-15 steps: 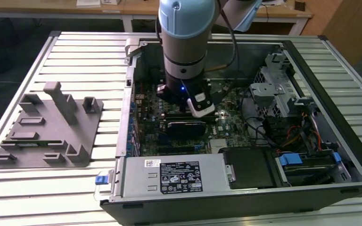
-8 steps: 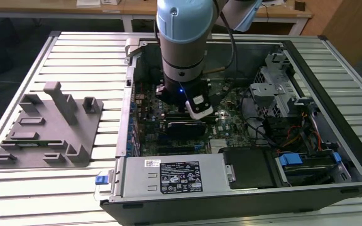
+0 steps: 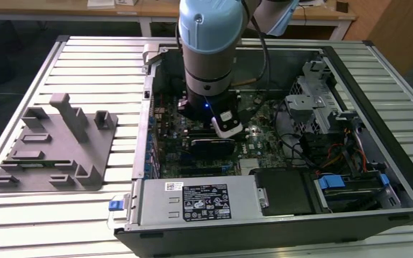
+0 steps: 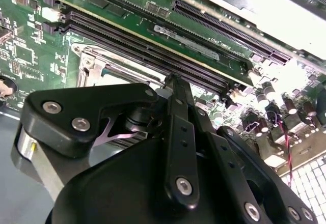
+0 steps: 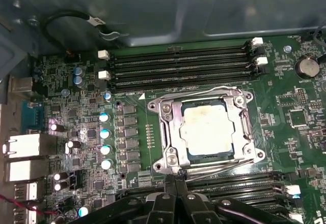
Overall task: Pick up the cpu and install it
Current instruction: 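Install the second cpu locking lever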
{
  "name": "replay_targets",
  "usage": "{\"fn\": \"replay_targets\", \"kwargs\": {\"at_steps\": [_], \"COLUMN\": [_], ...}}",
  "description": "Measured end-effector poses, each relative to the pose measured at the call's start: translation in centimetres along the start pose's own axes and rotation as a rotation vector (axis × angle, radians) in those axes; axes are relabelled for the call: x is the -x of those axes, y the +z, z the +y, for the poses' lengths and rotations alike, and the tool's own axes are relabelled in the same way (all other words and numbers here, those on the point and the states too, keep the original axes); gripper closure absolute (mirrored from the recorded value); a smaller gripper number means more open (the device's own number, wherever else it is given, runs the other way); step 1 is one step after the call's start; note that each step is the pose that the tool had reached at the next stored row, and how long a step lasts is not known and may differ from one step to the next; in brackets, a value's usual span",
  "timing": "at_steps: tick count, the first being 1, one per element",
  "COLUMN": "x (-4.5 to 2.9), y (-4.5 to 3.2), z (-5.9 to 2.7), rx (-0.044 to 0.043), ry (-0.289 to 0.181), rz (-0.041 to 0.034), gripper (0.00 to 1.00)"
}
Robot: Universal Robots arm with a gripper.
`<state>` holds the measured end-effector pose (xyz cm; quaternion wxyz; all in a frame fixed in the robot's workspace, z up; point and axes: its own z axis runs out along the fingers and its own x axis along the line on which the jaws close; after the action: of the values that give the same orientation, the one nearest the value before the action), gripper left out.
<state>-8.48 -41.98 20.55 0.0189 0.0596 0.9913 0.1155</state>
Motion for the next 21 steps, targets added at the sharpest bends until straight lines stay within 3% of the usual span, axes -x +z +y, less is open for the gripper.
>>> {"fn": "replay_targets", "kwargs": {"at_steps": [4, 9, 13, 18, 21], "x": [-0.01, -0.01, -0.02, -0.07, -0.18], "y": [0.29, 0.53, 0.67, 0.77, 0.87], "z": [-0.07, -0.12, -0.16, -0.19, -0.22], "rx": [0.0035, 0.0165, 0.0179, 0.0352, 0.0387], "ry": [0.000, 0.001, 0.001, 0.002, 0.002], "rz": [0.0004, 0.0018, 0.0021, 0.0040, 0.0043], "gripper": [0.89, 0.89, 0.89, 0.89, 0.89]}}
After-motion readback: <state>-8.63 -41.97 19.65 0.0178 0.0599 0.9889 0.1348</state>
